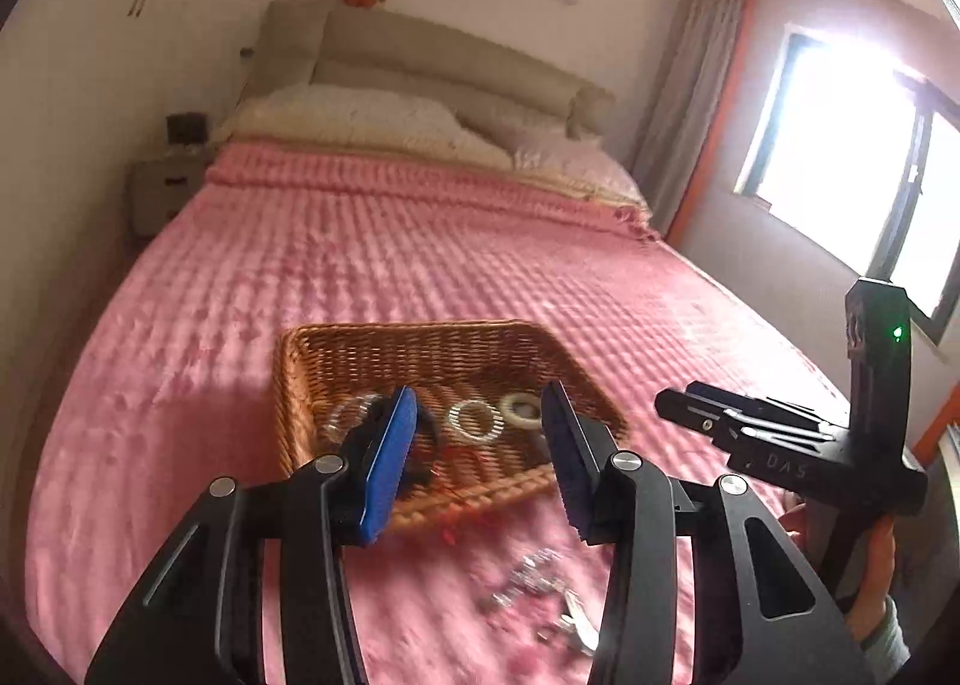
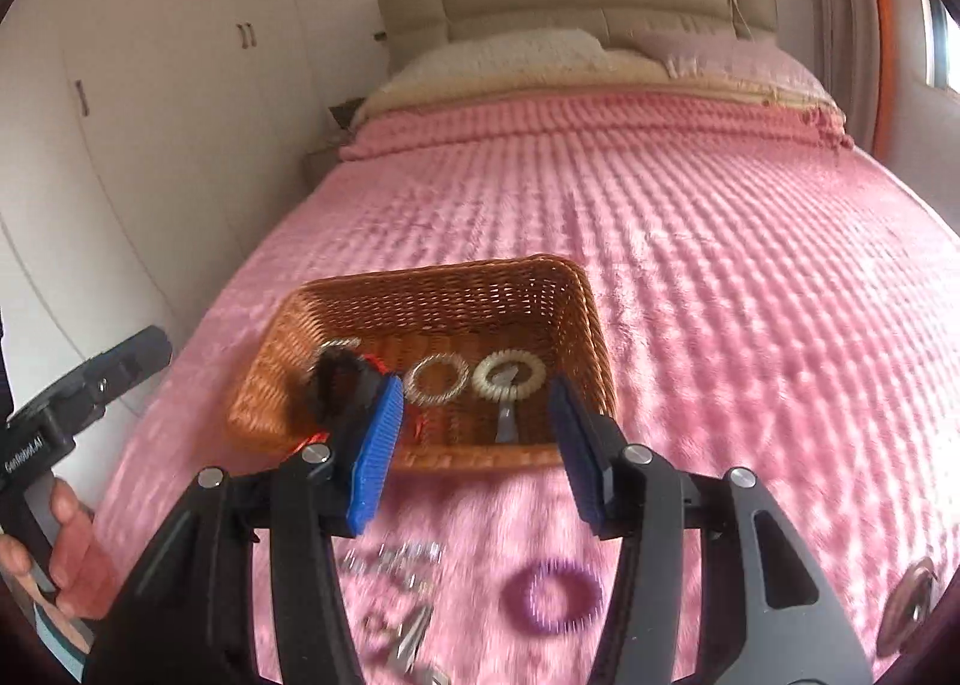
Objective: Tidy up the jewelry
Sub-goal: 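Grasp the silver hair clip with the right gripper while the left gripper grasps a gold charm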
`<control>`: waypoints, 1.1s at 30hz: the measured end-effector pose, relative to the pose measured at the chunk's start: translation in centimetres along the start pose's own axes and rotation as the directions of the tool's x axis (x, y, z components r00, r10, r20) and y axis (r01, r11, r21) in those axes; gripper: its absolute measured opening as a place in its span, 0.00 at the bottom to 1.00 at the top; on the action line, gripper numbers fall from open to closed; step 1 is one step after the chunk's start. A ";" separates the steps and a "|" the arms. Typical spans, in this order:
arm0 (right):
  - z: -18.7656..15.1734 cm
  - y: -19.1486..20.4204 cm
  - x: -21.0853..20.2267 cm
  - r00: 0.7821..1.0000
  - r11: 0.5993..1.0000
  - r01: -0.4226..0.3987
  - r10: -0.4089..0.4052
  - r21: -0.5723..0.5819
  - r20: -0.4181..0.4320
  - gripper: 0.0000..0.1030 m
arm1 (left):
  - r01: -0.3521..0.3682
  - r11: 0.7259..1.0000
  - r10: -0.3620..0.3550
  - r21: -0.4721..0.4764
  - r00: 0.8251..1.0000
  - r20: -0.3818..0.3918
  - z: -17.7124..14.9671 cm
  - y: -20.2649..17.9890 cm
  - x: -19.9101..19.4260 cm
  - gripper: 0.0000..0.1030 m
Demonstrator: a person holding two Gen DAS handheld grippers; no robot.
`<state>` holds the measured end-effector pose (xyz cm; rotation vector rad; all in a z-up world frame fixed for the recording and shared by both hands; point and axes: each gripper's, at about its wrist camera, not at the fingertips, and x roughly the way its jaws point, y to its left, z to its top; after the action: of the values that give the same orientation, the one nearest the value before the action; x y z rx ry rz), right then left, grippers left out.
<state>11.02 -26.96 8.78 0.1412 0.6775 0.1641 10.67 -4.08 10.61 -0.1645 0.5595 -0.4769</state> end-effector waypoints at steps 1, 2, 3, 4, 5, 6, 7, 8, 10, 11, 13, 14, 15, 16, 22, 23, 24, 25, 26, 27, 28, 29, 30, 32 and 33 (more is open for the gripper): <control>-0.8 0.1 -1.3 1.000 1.000 -0.005 0.005 -0.011 0.006 0.46 | 0.011 1.000 -0.011 0.008 1.000 0.008 -0.5 -0.7 -0.9 0.41; -1.5 0.2 -2.0 1.000 1.000 -0.008 0.008 -0.016 0.006 0.46 | 0.018 1.000 -0.018 0.015 1.000 0.010 -1.0 -1.3 -1.6 0.41; -2.4 0.2 -2.8 1.000 1.000 -0.012 0.012 -0.019 0.004 0.46 | 0.023 1.000 -0.023 0.019 1.000 0.008 -1.5 -1.7 -2.0 0.41; -3.2 0.2 -3.2 1.000 1.000 -0.014 0.014 -0.021 0.002 0.46 | 0.028 0.999 -0.028 0.022 1.000 0.003 -2.2 -2.1 -2.4 0.41; -4.2 0.1 -3.7 1.000 1.000 -0.016 0.016 -0.025 -0.003 0.46 | 0.034 0.999 -0.034 0.022 0.999 -0.008 -3.3 -2.5 -2.8 0.41; -5.3 0.1 -4.0 1.000 0.999 -0.015 0.015 -0.031 -0.008 0.46 | 0.035 0.999 -0.034 0.017 0.999 -0.016 -4.3 -2.7 -3.2 0.41; -6.2 0.2 -4.2 1.000 0.999 -0.013 0.012 -0.039 -0.013 0.46 | 0.036 0.999 -0.036 0.009 0.999 -0.029 -5.5 -2.8 -3.3 0.41; -7.4 0.3 -4.2 1.000 0.999 -0.013 0.012 -0.049 -0.020 0.45 | 0.042 0.999 -0.042 0.001 0.998 -0.050 -6.8 -2.9 -3.2 0.41; -9.7 0.3 -3.8 0.998 0.997 -0.030 0.026 -0.071 -0.051 0.35 | 0.046 0.999 -0.047 -0.011 0.995 -0.089 -9.1 -2.9 -2.9 0.41; -10.6 0.4 -3.4 0.997 0.996 -0.039 0.034 -0.078 -0.070 0.34 | 0.043 0.999 -0.046 -0.026 0.991 -0.122 -10.4 -2.8 -2.3 0.40; -12.3 0.5 -2.4 0.993 0.995 -0.048 0.039 -0.088 -0.110 0.29 | 0.040 0.998 -0.049 -0.057 0.985 -0.166 -11.9 -2.2 -1.5 0.37; -13.2 0.5 -1.8 0.990 0.994 -0.054 0.041 -0.096 -0.131 0.28 | 0.043 0.997 -0.056 -0.071 0.981 -0.187 -12.5 -2.0 -1.0 0.36; -13.8 0.6 -1.5 0.989 0.993 -0.059 0.045 -0.101 -0.143 0.27 | 0.052 0.995 -0.069 -0.085 0.975 -0.211 -13.2 -1.8 -0.5 0.36; -14.4 0.8 -0.9 0.986 0.991 -0.069 0.051 -0.111 -0.161 0.27 | 0.058 0.994 -0.078 -0.093 0.969 -0.233 -13.6 -1.6 0.0 0.36; -16.7 2.4 1.6 0.968 0.979 -0.080 0.031 -0.189 -0.249 0.27 | 0.048 0.994 -0.079 -0.093 0.927 -0.368 -15.0 -1.1 3.5 0.36; -16.8 2.5 1.7 0.968 0.978 -0.079 0.029 -0.193 -0.248 0.26 | 0.047 0.996 -0.074 -0.079 0.921 -0.381 -15.1 -1.3 3.9 0.36; -16.8 2.6 1.7 0.969 0.978 -0.080 0.031 -0.194 -0.245 0.23 | 0.037 0.998 -0.055 -0.053 0.918 -0.392 -15.2 -1.5 4.3 0.36; -16.8 2.5 1.8 0.969 0.978 -0.084 0.035 -0.192 -0.244 0.19 | 0.029 0.999 -0.040 -0.034 0.917 -0.396 -15.2 -1.7 4.6 0.36; -16.7 2.5 1.8 0.969 0.977 -0.088 0.039 -0.193 -0.246 0.18 | 0.026 1.000 -0.030 -0.016 0.917 -0.399 -15.1 -1.9 4.9 0.36; -16.8 2.4 1.9 0.969 0.978 -0.086 0.037 -0.191 -0.246 0.16 | 0.032 0.999 -0.027 0.005 0.915 -0.402 -15.0 -2.2 5.3 0.36; -16.8 2.2 2.0 0.969 0.980 -0.079 0.032 -0.183 -0.244 0.15 | 0.040 0.999 -0.027 0.024 0.912 -0.409 -14.8 -2.5 5.7 0.36; -16.8 1.9 2.0 0.971 0.983 -0.069 0.027 -0.171 -0.239 0.15 | 0.049 0.997 -0.020 0.057 0.906 -0.423 -14.9 -2.9 6.2 0.36; -16.6 1.5 2.1 0.972 0.985 -0.060 0.022 -0.159 -0.235 0.15 | 0.045 0.995 -0.004 0.087 0.904 -0.428 -14.8 -3.2 6.6 0.36; -16.6 0.6 2.2 0.973 0.992 -0.067 0.040 -0.111 -0.228 0.15 | 0.037 0.986 0.037 0.163 0.905 -0.423 -14.8 -4.0 7.1 0.36; -16.6 0.2 2.2 0.972 0.992 -0.083 0.060 -0.092 -0.228 0.15 | 0.037 0.979 0.053 0.203 0.904 -0.425 -14.9 -4.5 7.5 0.36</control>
<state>2.16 -25.09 -5.32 0.0497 0.8893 0.2861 6.34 -11.93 -4.12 0.1483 0.9371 -0.5641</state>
